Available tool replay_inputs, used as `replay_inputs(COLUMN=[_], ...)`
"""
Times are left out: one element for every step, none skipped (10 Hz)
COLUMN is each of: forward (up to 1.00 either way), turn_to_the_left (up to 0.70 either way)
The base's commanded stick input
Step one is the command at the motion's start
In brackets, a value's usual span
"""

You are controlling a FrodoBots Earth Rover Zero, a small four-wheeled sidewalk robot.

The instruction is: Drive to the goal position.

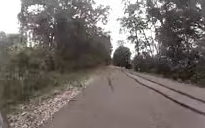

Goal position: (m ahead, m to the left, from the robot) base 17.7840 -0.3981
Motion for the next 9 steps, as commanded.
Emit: replay_inputs(forward=[0.7, 0.7, 0.7, 0.7, 0.7, 0.7, 0.7, 0.7, 0.7], turn_to_the_left=[0.0, 0.0, 0.0, 0.0, 0.0, 0.0, 0.0, 0.0, 0.0])
